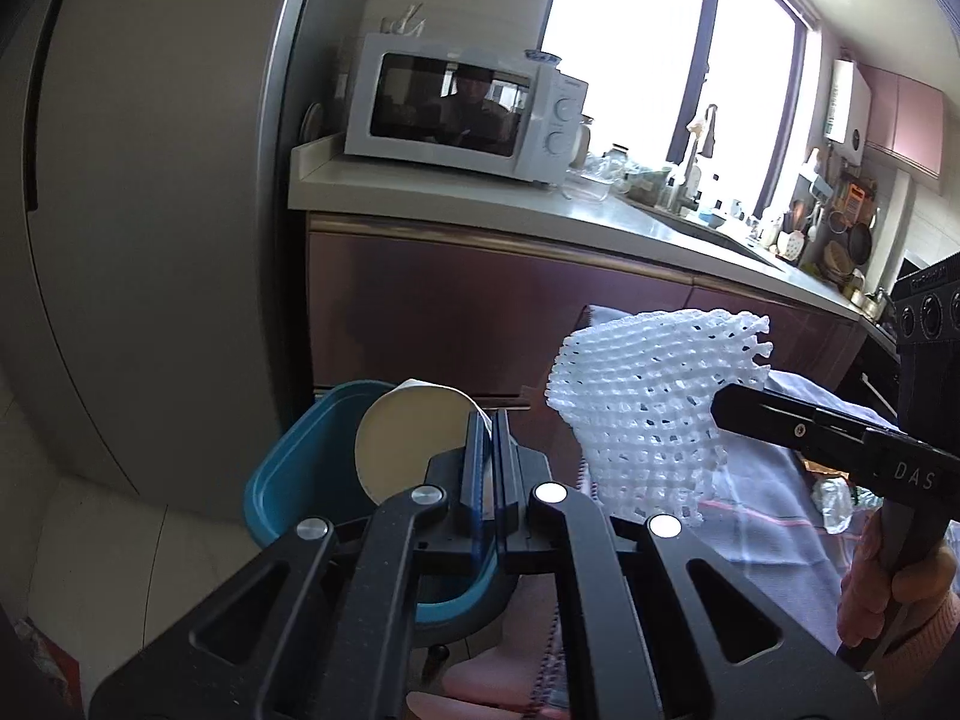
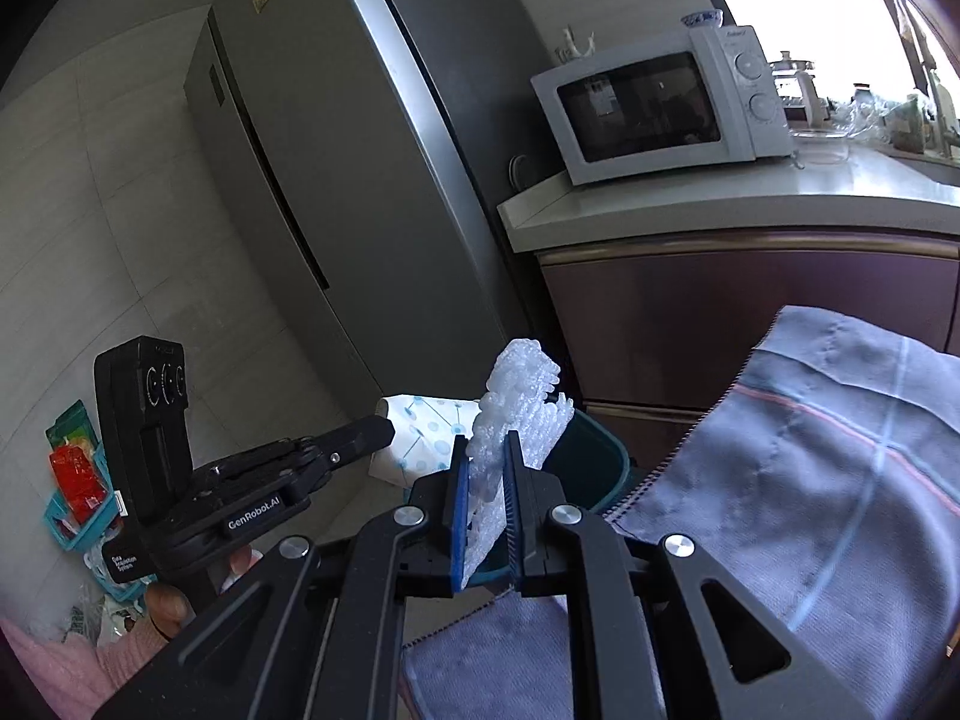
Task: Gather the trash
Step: 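Carry the foam net to the teal bin and open the right gripper, then move the right gripper back over the table to the tissues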
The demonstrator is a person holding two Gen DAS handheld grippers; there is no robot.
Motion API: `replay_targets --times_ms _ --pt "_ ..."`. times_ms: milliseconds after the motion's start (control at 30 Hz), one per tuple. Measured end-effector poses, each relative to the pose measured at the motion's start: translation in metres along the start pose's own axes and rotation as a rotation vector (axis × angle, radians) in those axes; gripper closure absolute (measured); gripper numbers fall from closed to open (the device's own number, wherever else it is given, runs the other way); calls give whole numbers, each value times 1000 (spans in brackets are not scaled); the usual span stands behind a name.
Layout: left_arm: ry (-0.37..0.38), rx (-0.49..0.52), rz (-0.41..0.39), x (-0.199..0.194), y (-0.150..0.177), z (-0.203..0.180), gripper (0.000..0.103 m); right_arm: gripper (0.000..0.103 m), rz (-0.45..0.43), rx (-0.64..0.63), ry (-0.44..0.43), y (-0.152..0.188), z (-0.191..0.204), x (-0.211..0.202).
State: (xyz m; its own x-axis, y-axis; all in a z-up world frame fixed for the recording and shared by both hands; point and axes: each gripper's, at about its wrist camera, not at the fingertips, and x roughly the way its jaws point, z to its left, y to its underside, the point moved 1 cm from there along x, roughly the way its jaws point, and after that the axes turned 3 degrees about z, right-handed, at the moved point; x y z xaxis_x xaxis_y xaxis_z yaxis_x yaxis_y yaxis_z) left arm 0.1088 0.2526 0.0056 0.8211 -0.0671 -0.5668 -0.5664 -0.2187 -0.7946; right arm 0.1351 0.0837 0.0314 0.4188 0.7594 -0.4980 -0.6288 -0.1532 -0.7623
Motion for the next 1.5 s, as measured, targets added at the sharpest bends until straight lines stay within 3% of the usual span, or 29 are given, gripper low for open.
replay_targets --times_ms 267,533,767,900,1133,1333,1500 --pt "-57 -27 95 59 2 37 100 93 163 59 3 -4 -9 81" --pt "-81 -32 182 103 20 40 100 91 318 105 60 2 -24 139" --pt "-102 -34 233 128 33 40 95 77 352 138 100 8 -32 149" --pt "-107 -43 223 125 37 37 94 76 336 142 103 11 -34 137" --pt "-60 -11 136 85 35 12 77 72 238 104 72 17 -29 75" --pt "55 59 53 48 33 -36 59 62 125 58 112 30 -28 -5" --pt "186 127 41 29 43 -91 51 58 16 52 223 51 -38 -82"
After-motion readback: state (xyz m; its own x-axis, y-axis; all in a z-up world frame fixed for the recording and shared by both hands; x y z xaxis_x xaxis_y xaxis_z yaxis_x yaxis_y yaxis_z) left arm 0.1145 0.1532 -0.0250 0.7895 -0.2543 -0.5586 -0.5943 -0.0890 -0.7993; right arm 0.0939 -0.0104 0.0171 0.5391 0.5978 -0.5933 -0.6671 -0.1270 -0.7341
